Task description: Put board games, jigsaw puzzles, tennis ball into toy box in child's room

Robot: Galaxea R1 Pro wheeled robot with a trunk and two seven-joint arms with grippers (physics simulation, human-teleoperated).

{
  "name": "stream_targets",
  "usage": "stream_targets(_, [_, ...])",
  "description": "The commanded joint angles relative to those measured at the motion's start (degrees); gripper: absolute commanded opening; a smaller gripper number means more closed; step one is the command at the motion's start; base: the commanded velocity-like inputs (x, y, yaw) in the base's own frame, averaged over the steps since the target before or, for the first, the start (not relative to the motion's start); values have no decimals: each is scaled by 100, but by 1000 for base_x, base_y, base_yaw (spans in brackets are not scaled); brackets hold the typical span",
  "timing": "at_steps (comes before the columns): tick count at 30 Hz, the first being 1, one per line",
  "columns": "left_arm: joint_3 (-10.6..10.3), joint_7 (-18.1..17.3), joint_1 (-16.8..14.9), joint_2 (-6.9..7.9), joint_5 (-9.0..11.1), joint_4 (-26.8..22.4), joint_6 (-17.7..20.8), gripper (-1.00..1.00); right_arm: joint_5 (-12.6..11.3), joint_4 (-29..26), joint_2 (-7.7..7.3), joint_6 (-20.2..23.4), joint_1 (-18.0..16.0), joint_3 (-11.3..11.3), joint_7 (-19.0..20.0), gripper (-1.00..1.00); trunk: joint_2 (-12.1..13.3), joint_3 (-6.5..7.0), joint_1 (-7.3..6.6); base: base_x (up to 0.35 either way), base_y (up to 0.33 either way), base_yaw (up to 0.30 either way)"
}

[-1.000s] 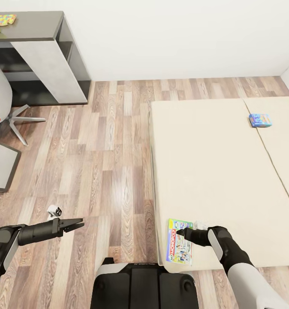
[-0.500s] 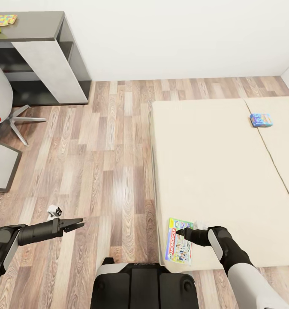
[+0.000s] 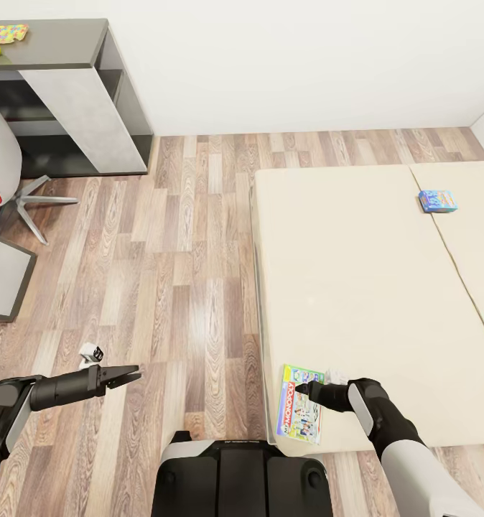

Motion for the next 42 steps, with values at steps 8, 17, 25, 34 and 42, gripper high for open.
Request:
stream_targets(8, [-2,-23,-1,1,-3,2,62,100,-33,-4,1,34,-2,-14,-1,100,-8,-5,3,0,24,0])
stream_targets(17, [-2,-23,-1,1,-3,0,61,100,-33,-5,1,34,-2,-14,-1,100,-8,-5,3,0,5,0])
stream_targets(25, [-2,-23,-1,1,-3,2,62,100,-33,-12,1,34,-2,-14,-1,100,-8,-5,3,0,0,0])
stream_targets(34, [-2,-23,-1,1,-3,0,60,100,-33,-13,1,34,-2,-14,-1,100,-8,-5,3,0,0,0])
stream_targets(42, [-2,-23,-1,1,-3,3,60,100,-33,-13,1,30,-2,-14,-1,100,-8,-5,3,0,0,0])
